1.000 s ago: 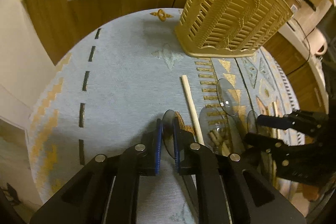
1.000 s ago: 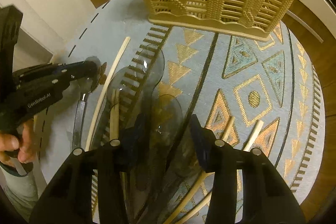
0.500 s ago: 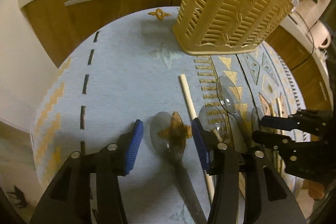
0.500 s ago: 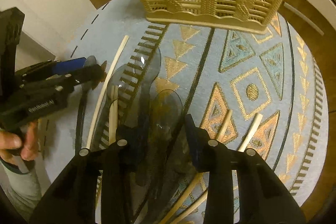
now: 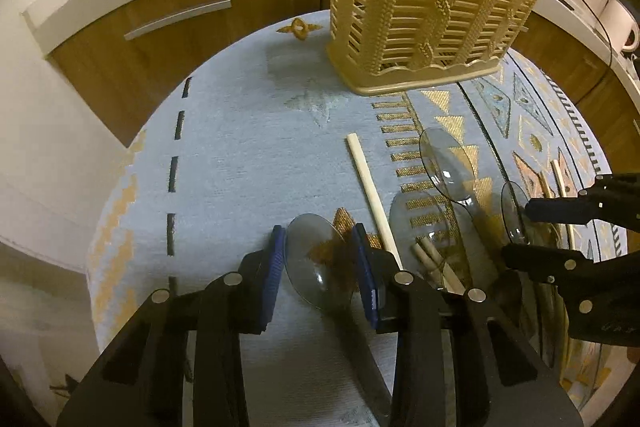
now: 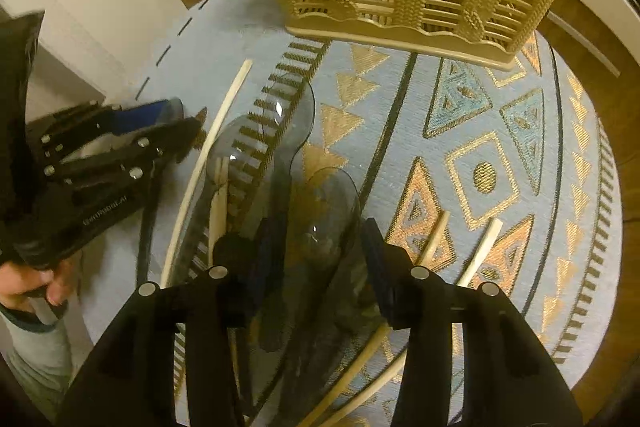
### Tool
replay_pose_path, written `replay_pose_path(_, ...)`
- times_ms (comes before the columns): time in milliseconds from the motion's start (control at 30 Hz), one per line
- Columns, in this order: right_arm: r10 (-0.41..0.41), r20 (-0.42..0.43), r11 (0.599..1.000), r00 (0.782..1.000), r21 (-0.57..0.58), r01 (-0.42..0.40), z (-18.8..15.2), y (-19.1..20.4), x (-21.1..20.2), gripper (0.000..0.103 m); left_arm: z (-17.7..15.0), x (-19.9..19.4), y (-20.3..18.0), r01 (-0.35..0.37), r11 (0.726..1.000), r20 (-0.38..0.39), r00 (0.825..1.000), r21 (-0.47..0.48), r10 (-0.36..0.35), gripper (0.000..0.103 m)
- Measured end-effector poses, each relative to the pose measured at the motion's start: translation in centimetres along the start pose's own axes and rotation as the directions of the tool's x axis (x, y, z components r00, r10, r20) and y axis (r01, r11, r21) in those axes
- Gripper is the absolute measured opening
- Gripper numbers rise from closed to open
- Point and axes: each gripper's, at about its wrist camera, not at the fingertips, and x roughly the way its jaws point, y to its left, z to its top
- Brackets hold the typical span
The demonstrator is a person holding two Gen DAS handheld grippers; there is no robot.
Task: Organize utensils
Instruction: 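Close the left tool on the metal spoon while the right tool grasps a clear spoon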
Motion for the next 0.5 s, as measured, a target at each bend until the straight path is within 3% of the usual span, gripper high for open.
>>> replay_pose_path(267,-0.023,-0.002,0.999,1.0,-0.038,0.023,0.0,0.6,0.1,0.036,0.4,0.2,0.9,0.041,0.999,-0.011,0.999,-0.02,-0.042,0.032)
replay_pose_path(400,-0.022,-0.008,0.999,1.0,-0.047,0.022,0.9,1.4,0.8,0.036,0.8,0.6,0.3,0.011,1.0,-0.02,1.0,-0.003,-0.011,0.033)
replay_pose_path(500,-0.021,-0.007,0.998,1.0,-0.058,0.02,1.4,2.0,1.3,0.03,0.6,0.6,-0.5,-0.031,0.999,-0.018,0.999,0.034,0.031,0.033)
